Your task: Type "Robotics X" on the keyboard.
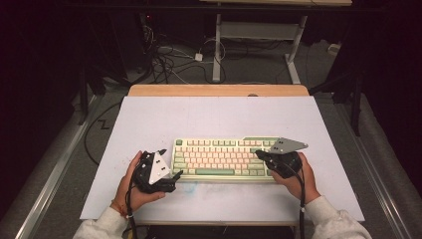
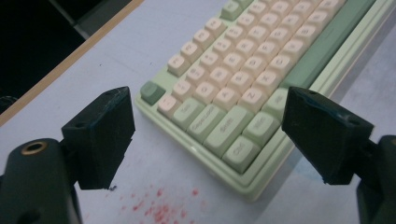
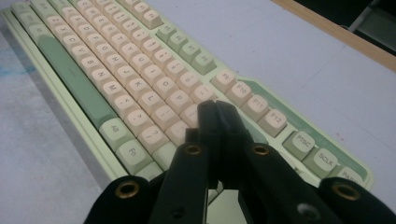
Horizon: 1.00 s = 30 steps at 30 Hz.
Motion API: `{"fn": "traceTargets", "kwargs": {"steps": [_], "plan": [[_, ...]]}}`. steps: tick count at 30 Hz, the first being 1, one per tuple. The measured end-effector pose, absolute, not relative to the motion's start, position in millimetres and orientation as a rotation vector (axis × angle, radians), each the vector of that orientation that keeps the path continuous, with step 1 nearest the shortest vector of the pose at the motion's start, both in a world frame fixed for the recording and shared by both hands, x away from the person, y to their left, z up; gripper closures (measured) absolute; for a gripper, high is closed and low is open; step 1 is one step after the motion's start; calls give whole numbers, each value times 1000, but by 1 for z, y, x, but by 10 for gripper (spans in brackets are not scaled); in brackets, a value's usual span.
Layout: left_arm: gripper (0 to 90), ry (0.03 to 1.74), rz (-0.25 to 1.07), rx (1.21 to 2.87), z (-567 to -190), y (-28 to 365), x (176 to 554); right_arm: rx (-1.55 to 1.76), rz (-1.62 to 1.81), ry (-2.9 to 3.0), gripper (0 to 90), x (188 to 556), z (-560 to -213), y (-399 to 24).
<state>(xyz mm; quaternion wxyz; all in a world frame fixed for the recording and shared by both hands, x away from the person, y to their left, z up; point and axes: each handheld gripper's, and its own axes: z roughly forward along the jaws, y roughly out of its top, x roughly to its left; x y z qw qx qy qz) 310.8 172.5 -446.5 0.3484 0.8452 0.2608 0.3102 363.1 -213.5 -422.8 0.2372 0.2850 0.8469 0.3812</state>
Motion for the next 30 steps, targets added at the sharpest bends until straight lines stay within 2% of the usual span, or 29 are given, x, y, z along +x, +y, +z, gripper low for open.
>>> {"fn": "traceTargets", "kwargs": {"steps": [9,19,30], "plan": [[160,731,766,2205,-459,194,300,761,1037,2340,900,371,-426,-194],[160,734,750,2197,-463,200,293,724,1031,2398,900,384,-435,-161],[160,741,731,2223,-468,203,289,738,997,2426,900,395,-443,-150]]}}
